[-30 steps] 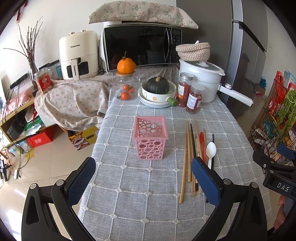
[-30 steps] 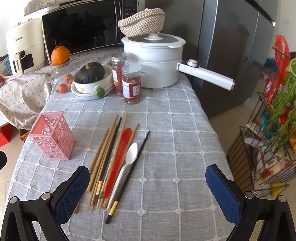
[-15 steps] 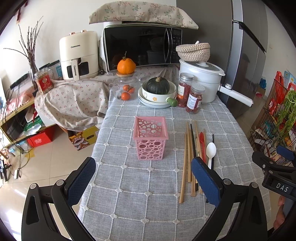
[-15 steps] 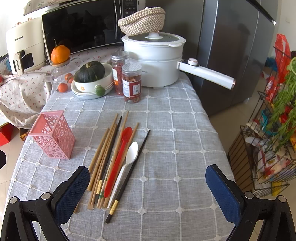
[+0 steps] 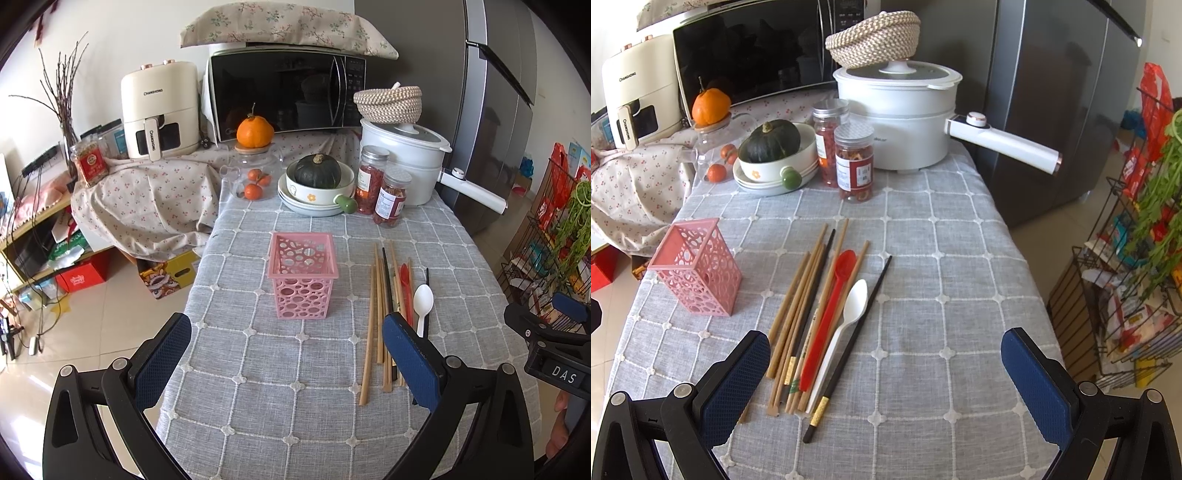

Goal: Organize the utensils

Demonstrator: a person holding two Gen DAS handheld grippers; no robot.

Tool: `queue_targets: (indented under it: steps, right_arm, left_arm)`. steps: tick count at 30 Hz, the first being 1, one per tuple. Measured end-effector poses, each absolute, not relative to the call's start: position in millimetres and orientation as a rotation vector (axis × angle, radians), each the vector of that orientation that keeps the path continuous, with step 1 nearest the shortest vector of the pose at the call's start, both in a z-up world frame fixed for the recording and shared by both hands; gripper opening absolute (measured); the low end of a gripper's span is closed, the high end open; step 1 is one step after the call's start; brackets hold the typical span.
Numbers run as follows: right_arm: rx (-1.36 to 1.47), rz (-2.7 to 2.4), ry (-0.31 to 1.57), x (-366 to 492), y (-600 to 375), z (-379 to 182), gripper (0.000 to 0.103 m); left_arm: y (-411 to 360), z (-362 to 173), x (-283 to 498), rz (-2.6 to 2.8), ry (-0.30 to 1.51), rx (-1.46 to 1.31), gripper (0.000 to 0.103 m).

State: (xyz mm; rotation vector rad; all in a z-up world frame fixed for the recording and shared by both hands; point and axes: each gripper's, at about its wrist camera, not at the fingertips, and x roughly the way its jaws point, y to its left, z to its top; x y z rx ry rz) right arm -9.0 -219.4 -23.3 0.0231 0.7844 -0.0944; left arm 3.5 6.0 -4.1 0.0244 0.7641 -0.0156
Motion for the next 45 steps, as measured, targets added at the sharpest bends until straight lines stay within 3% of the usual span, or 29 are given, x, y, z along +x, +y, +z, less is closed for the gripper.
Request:
queue_targets:
  steps: [27, 39, 42, 45]
  right_arm:
    - [0.028, -0.111, 0.776, -4.7, -228.1, -22.2, 0.103]
    - [0.172, -0.056, 0.908, 34.3, -268.8, -28.1, 0.103]
    - [0.244, -0.025, 0.959, 44.6, -281.0, -36.3, 0.103]
    - [0.325, 0.012, 1.018, 56.2, -293.4, -49.1, 0.1]
  left_arm:
    - [8.3, -5.2, 7.1, -0.022, 0.762, 0.024, 0.103]
    - [-47.5, -18.6, 55.0, -0.176, 0.919, 0.166, 0.103]
    - [-68.4, -25.6, 82.5, -0.238, 1.02, 0.139, 0.091]
    - [-89.6, -38.2, 111.9, -0.274, 1.1, 0.091, 0.074]
